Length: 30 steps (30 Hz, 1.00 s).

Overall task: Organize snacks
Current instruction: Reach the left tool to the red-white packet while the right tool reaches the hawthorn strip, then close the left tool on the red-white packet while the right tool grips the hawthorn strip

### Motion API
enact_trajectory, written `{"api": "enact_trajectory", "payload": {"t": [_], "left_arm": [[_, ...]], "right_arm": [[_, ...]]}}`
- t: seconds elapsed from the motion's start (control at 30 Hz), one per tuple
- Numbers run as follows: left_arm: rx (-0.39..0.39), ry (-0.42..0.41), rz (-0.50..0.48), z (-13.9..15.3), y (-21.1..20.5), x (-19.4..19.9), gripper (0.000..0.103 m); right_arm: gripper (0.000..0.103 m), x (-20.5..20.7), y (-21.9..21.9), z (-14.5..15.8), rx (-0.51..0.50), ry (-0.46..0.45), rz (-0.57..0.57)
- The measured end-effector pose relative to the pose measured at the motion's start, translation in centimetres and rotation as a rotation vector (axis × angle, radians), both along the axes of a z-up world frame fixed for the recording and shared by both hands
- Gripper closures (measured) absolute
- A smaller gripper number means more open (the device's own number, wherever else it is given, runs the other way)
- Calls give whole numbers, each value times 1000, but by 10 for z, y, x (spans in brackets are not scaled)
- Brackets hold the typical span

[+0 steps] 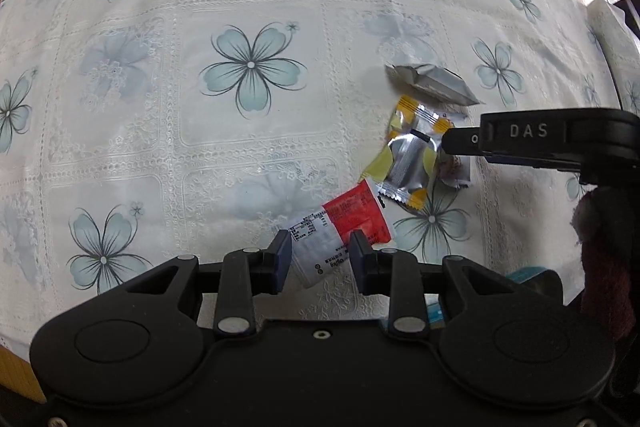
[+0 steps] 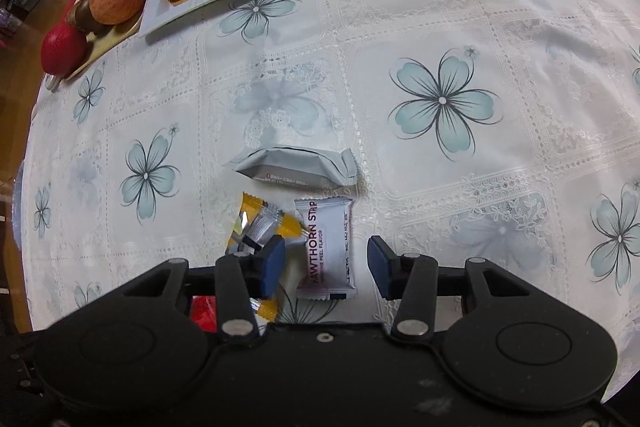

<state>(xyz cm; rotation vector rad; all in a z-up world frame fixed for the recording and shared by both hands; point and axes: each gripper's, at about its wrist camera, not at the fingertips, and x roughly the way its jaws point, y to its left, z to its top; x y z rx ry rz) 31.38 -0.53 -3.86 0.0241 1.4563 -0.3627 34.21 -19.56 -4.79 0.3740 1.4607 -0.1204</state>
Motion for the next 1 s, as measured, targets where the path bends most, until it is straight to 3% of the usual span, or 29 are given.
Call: {"api": "enact_trajectory", "payload": {"t": [0.2,0.33,0.53,0.63,1.0], "left_arm": [[9,-51,-117,2,-5,-13,63],[36,-159,-245,12,-12,-30,62],[64,-251,-396,13,-25,-52,58],[114,-300,-415,8,-34,-54,58],[150,-281,-455,-10,-40,-49,57]], "right_arm": [[54,-1,3,-6,1,19,11],[54,1,0,-3,12,15,4],[54,1,-9,-2,42,28,-24],[54,1,-10,-1,44,31,-24],[54,0,-9,-1,59,39,-17]]}}
